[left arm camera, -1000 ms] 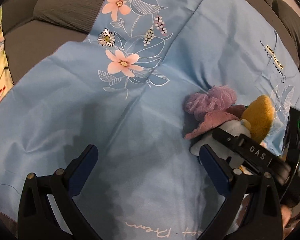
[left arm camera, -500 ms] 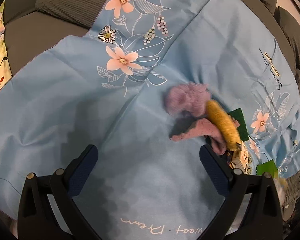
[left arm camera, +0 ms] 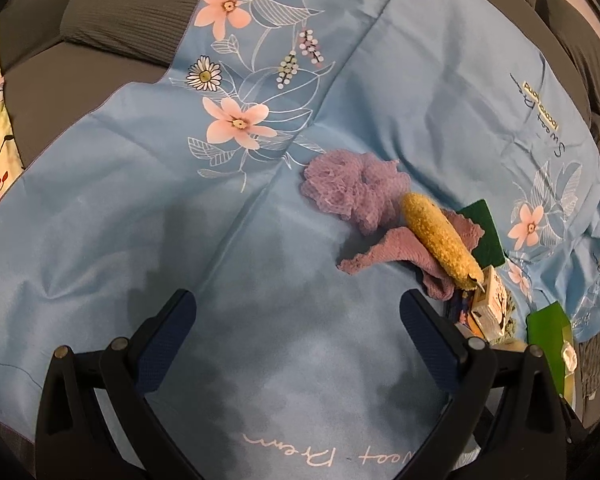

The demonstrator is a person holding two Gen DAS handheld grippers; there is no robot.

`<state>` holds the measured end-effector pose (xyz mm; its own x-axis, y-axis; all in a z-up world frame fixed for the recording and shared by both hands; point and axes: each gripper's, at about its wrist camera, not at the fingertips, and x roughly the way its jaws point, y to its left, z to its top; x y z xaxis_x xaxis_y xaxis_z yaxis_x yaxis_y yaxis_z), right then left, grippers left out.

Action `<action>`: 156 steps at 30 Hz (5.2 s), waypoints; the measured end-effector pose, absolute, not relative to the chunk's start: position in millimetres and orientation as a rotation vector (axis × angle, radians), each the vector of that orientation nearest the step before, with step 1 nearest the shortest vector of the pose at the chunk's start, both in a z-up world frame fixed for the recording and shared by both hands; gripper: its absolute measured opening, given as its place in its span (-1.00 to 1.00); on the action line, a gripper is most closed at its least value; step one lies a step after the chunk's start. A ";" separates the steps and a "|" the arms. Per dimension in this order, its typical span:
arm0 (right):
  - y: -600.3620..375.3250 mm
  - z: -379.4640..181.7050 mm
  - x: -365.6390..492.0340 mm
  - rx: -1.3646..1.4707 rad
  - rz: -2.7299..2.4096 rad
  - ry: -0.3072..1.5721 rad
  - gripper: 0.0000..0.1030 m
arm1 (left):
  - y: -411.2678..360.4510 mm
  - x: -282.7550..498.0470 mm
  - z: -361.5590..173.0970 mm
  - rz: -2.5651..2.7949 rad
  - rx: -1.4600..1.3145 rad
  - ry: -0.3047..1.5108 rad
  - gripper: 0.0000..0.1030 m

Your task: Organize soft objects

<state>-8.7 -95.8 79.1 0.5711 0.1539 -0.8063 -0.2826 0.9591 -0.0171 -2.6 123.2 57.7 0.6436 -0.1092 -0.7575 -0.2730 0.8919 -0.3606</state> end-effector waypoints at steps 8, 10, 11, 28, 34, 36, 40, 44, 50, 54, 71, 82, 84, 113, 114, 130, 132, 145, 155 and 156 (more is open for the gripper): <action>-118.9 104.6 -12.9 0.018 0.295 0.846 0.56 | 124.5 -5.6 60.7 0.027 -0.539 0.871 0.97; -132.3 105.1 -9.4 0.075 0.287 0.850 0.56 | 120.1 -5.7 61.5 -0.016 -0.543 0.872 0.97; -136.6 103.7 -6.0 0.102 0.288 0.855 0.56 | 116.6 -4.7 61.0 -0.054 -0.548 0.883 0.97; -154.3 41.5 68.6 0.479 0.455 1.075 0.19 | 35.4 5.0 30.8 -0.411 -0.485 1.046 -0.04; -163.9 26.9 67.6 0.563 0.447 1.080 0.05 | 23.9 2.5 37.1 -0.381 -0.404 1.002 -0.10; -168.1 35.7 61.5 0.574 0.446 1.051 0.05 | 17.8 -2.3 47.6 -0.383 -0.389 0.966 -0.11; -180.8 70.0 41.9 0.555 0.439 0.934 0.05 | 5.4 -7.8 74.6 -0.405 -0.370 0.875 -0.11; -203.8 105.8 19.8 0.561 0.402 0.814 0.05 | -24.1 -15.6 110.3 -0.458 -0.309 0.780 -0.11; -260.5 145.6 -17.2 0.589 0.270 0.646 0.05 | -92.4 -19.8 154.2 -0.560 -0.195 0.684 -0.10; -304.4 157.6 -39.7 0.625 0.182 0.572 0.05 | -139.7 -17.0 170.8 -0.648 -0.160 0.657 -0.10; -451.7 127.5 -77.7 0.718 -0.383 0.643 0.05 | -324.3 -13.2 121.4 -0.944 -0.079 0.859 -0.15; -473.2 102.5 -79.8 0.785 -0.411 0.701 0.08 | -329.2 -12.2 109.6 -0.907 -0.083 0.918 -0.17; -470.4 107.3 -82.5 0.796 -0.381 0.668 0.27 | -317.9 -13.5 114.8 -0.882 -0.079 0.899 -0.07; -235.9 84.1 20.5 0.274 0.030 0.868 0.67 | -35.3 27.4 5.7 0.033 -0.091 0.914 0.77; -237.0 82.1 21.3 0.274 0.027 0.875 0.67 | -35.8 28.9 5.1 0.029 -0.089 0.922 0.94; -258.3 70.8 26.6 0.265 -0.148 0.913 0.67 | -39.2 29.1 -0.3 0.037 -0.076 0.935 0.99; -257.0 70.3 26.1 0.262 -0.141 0.917 0.67 | -39.0 29.0 -0.4 0.037 -0.076 0.935 0.99; -257.3 70.4 24.2 0.240 -0.162 0.919 0.67 | -38.6 29.1 -0.3 0.039 -0.076 0.934 0.99; -258.3 70.7 23.8 0.240 -0.161 0.922 0.67 | -38.6 29.1 -0.4 0.039 -0.077 0.934 0.99; -257.8 70.6 23.3 0.239 -0.161 0.922 0.67 | -38.6 29.0 -0.4 0.039 -0.076 0.934 0.99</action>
<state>23.3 -257.8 70.6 0.5952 -0.0353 -0.8028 0.2393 0.9615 0.1352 29.0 -38.6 -0.4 0.5940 0.0007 -0.8045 -0.0670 0.9966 -0.0486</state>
